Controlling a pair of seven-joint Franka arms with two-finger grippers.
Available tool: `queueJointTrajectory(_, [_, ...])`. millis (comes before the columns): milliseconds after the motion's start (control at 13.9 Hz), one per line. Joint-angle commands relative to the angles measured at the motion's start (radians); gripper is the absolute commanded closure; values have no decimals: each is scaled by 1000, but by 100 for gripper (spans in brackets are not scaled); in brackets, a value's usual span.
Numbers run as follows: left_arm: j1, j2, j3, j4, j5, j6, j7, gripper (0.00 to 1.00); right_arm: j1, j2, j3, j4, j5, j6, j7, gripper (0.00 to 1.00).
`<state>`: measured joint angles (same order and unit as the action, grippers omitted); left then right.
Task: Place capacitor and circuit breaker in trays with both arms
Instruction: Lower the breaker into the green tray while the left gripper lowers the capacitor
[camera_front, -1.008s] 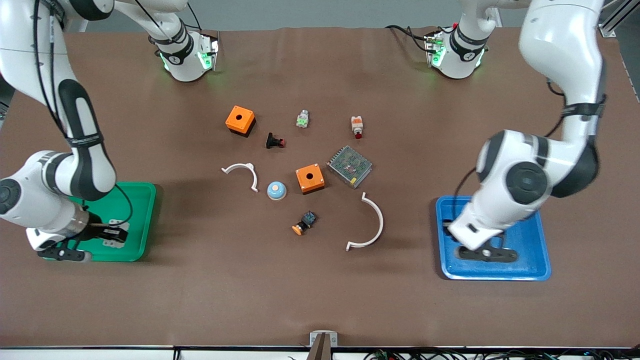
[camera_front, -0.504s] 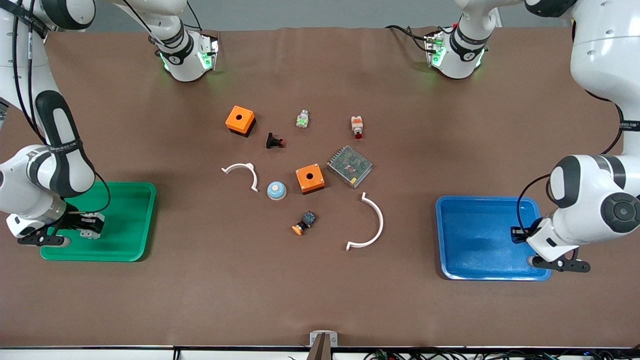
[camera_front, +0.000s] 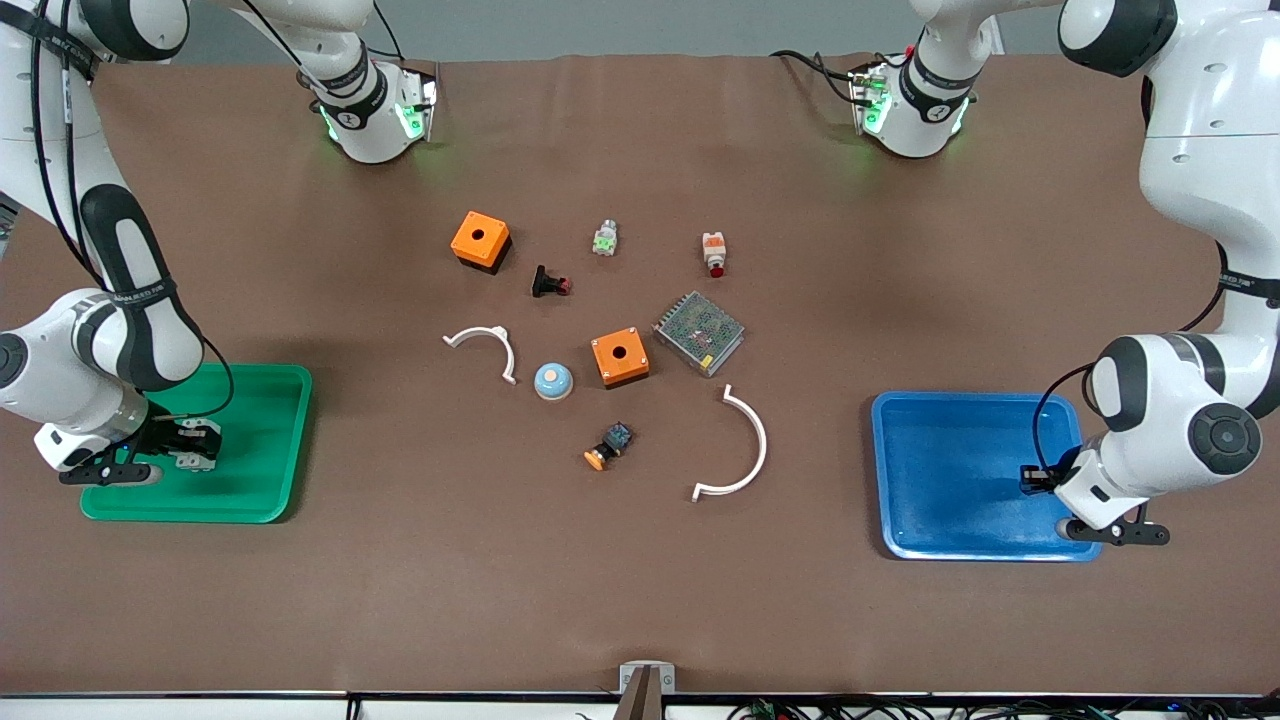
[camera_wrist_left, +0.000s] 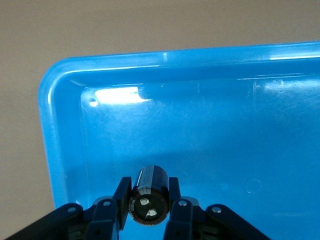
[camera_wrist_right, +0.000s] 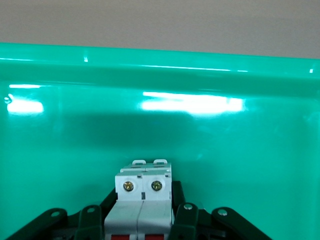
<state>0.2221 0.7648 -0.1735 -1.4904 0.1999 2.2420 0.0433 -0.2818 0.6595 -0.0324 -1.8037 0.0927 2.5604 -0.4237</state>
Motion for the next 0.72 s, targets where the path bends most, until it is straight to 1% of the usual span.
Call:
queueJointTrajectory(0, [10,-5,-11,-16,1,21,-9,62,-45,-18,48,-11,1,3,-29,1])
queueJointTrajectory(72, [8,-8,-11,-14,1,21,-11,44,-46,-20,51,-6,2,0,-30,0])
queueJointTrajectory(144, [8,-15,-12,-14,1,21,-11,20,-46,-23,51,3,2,-3,-32,0])
queueJointTrajectory(216, [10,-19,-14,-14,1,19,-5,0,-45,-27,51,26,2,-17,-32,0])
queueJointTrajectory(288, [5,-31,-14,-13,1,16,-6,0,-42,-32,51,49,1,-54,-32,0])
queueJointTrajectory(432, [-1,-94,-20,-16,0,-4,-25,0,-31,-55,51,154,-1,-208,-30,0])
queueJointTrajectory(576, [0,-169,-46,-16,-7,-100,-87,0,-14,-55,51,301,-8,-412,-20,0])
queueJointTrajectory(648, [-1,-206,-63,-16,-7,-137,-127,0,-2,-55,51,343,-10,-477,-18,0])
